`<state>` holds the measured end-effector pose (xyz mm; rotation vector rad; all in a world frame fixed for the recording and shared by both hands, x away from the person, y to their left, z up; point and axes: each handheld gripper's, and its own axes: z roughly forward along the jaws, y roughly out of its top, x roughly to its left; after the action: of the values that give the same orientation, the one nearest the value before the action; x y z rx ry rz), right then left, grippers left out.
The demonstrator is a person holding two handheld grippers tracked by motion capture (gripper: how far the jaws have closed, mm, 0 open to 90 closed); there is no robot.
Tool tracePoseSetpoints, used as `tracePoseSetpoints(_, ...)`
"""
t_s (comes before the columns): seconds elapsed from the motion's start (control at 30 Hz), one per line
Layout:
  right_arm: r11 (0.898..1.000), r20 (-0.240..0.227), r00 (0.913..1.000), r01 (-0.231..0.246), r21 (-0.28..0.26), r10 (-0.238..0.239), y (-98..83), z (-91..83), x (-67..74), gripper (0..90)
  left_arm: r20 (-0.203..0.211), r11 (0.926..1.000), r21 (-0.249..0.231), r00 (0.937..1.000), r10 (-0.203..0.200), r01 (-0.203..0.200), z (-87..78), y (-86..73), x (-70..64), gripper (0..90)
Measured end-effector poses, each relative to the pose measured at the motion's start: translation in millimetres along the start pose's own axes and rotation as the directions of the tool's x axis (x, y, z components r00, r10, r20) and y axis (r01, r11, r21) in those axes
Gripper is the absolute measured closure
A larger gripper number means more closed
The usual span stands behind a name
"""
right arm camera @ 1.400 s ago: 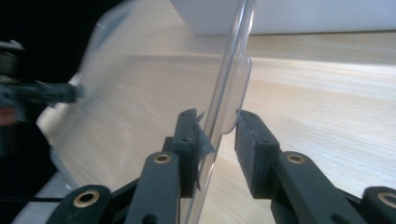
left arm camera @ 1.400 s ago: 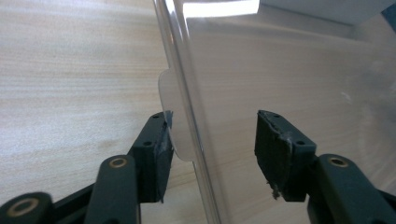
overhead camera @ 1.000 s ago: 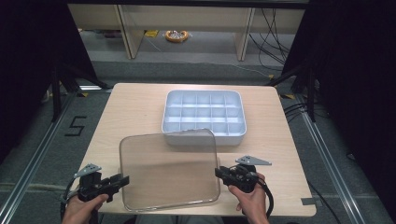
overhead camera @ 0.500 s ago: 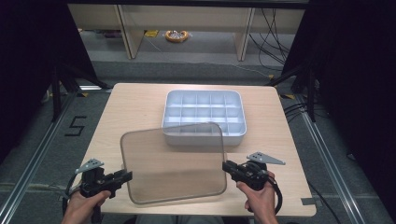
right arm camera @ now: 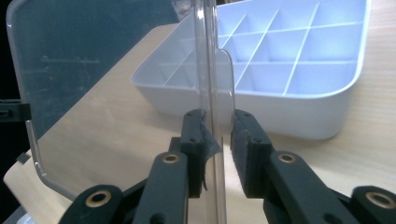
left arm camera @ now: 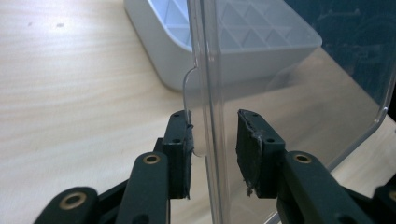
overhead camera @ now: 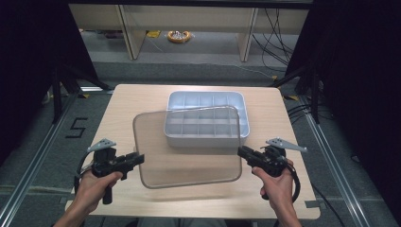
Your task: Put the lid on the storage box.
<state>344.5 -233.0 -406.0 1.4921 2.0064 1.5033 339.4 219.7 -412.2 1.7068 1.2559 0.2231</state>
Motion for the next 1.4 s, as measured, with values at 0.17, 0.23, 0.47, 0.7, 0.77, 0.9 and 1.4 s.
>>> tracePoseSetpoints(0.17,1.000,0.027,0.9994,-0.024,-0.018,0.024,17.6,0.5,-13.0,75.5,-0.009,0.9997,0.009,0.9997,0.022,-0.022,16.8,26.0,-6.8,65.0)
tracePoseSetpoints(0.23,0.998,0.048,0.9973,-0.055,-0.022,0.056,26.0,0.5,-15.4,75.3,-0.017,0.9995,0.012,0.9995,0.028,-0.028,25.3,36.7,-10.0,64.7)
tracePoseSetpoints(0.47,1.000,0.125,0.9917,-0.031,0.002,0.030,51.0,9.6,-34.5,74.4,-0.021,0.9995,0.028,0.9996,0.018,-0.017,48.2,63.8,-13.1,64.2)
tracePoseSetpoints(0.7,0.995,0.165,0.9854,-0.056,0.083,0.041,68.7,26.8,-47.7,73.6,-0.034,0.9987,0.046,0.9992,-0.020,0.022,71.0,90.2,-7.4,63.9)
tracePoseSetpoints(0.77,0.994,0.168,0.9843,-0.069,0.085,0.054,69.9,29.0,-48.1,73.6,-0.034,0.9980,0.060,0.9993,-0.017,0.019,72.6,93.8,-4.7,64.0)
tracePoseSetpoints(0.9,0.990,0.188,0.9814,-0.063,0.125,0.039,82.6,38.5,-55.9,73.2,-0.046,0.9968,0.069,0.9982,-0.037,0.040,84.6,104.1,-1.6,63.8)
tracePoseSetpoints(1.4,0.961,0.229,0.9678,-0.158,0.226,0.105,118.1,70.0,-73.5,73.2,-0.071,0.9839,0.110,0.9884,-0.134,0.141,119.1,129.0,19.5,61.9)
